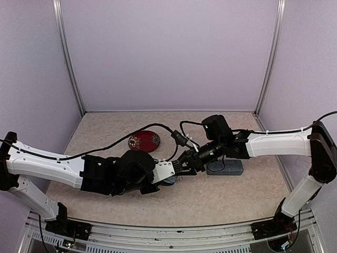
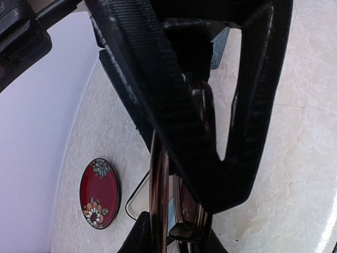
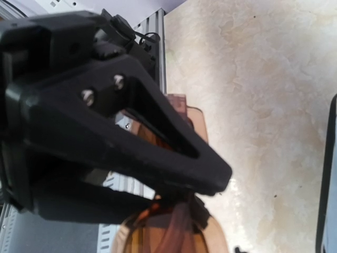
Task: Organize the sunglasses
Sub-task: Pass from the right arm to the left, then place the sunglasses in the sunglasses case.
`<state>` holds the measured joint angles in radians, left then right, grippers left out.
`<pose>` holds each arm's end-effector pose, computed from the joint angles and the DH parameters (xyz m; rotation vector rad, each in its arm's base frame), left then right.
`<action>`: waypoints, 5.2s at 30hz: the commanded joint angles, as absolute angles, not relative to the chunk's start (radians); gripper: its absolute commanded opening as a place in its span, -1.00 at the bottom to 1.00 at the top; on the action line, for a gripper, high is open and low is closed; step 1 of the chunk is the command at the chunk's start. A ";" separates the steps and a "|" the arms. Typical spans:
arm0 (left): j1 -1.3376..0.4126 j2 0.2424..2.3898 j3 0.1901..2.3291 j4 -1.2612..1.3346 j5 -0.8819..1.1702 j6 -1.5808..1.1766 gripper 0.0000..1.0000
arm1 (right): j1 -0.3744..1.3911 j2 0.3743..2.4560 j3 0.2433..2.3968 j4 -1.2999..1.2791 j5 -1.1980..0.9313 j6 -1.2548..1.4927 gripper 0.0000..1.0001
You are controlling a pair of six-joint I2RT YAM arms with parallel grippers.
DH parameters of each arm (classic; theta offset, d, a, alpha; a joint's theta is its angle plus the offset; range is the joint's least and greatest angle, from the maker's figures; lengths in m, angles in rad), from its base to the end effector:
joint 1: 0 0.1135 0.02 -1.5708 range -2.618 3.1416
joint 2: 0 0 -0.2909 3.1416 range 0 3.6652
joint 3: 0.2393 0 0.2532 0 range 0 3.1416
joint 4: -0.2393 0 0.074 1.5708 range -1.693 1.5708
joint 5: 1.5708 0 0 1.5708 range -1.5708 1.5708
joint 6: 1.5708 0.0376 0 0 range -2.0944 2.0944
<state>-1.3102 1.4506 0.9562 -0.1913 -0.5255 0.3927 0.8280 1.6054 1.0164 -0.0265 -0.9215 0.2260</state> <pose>0.0988 -0.2972 0.2710 1.4261 1.6107 0.0668 0.2126 0.2758 0.2616 -1.2333 2.0004 1.5691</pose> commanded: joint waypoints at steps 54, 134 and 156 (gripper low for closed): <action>-0.997 1.179 0.611 0.241 -0.383 -0.661 -0.56 | 0.756 1.951 1.095 0.115 -0.664 0.351 0.63; -1.030 1.763 0.906 0.033 -0.359 -1.291 -0.40 | 0.843 1.727 0.810 0.275 -0.561 0.345 0.59; -1.055 1.722 0.884 -0.009 -0.398 -1.311 -0.27 | 0.842 1.756 0.825 0.286 -0.605 0.352 0.57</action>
